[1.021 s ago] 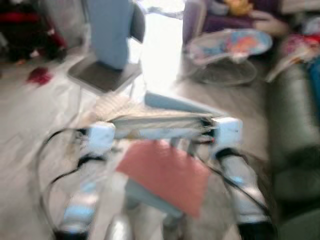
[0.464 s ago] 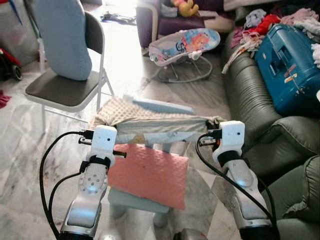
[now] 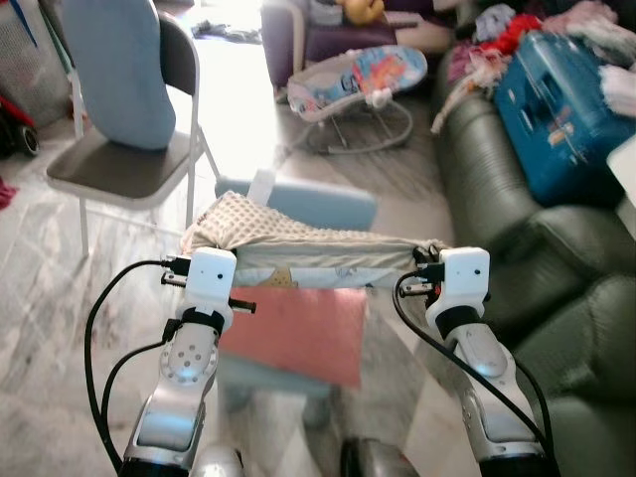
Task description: Move the pillow to the sofa
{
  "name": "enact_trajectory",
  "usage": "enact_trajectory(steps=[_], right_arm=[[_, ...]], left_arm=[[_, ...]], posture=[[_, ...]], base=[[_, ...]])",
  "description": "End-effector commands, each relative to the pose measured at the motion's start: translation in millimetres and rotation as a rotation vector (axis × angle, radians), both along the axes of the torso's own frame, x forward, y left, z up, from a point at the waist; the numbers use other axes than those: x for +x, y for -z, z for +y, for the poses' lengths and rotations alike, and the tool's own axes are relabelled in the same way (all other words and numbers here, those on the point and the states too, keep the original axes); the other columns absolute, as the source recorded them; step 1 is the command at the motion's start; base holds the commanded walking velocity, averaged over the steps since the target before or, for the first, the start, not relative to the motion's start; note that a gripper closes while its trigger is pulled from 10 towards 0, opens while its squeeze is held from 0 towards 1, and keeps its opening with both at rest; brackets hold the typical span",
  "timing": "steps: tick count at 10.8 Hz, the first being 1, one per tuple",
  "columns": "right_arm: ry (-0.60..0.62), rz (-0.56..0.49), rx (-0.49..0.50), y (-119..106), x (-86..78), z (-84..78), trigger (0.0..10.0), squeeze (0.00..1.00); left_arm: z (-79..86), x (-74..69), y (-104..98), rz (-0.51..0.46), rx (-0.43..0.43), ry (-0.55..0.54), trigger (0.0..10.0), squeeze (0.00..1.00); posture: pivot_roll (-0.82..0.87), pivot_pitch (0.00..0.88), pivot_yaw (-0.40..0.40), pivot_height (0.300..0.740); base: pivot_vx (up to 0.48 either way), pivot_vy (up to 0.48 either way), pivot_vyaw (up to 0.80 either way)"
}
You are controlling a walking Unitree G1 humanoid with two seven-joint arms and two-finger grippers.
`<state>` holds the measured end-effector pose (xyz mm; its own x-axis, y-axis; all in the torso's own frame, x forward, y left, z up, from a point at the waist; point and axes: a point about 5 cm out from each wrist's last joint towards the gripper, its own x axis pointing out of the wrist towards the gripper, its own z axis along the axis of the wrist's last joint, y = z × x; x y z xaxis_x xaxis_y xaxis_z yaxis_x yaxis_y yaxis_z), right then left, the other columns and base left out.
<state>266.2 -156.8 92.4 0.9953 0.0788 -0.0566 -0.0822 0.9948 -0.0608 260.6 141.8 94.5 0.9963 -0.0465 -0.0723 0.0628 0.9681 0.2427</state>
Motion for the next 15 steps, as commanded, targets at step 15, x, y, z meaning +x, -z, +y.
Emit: enact_trajectory(steps=[15], right_arm=[[0.103, -0.001, -0.022, -4.5, 0.6, -25.1, 10.0, 0.0]], left_arm=[[2.4, 2.0, -1.4, 0.012, -0.01, -0.024, 10.0, 0.0]], posture=[[-0.01, 0.058, -0.043, 0.74]], base=[[-0.351, 0.0, 0.0]])
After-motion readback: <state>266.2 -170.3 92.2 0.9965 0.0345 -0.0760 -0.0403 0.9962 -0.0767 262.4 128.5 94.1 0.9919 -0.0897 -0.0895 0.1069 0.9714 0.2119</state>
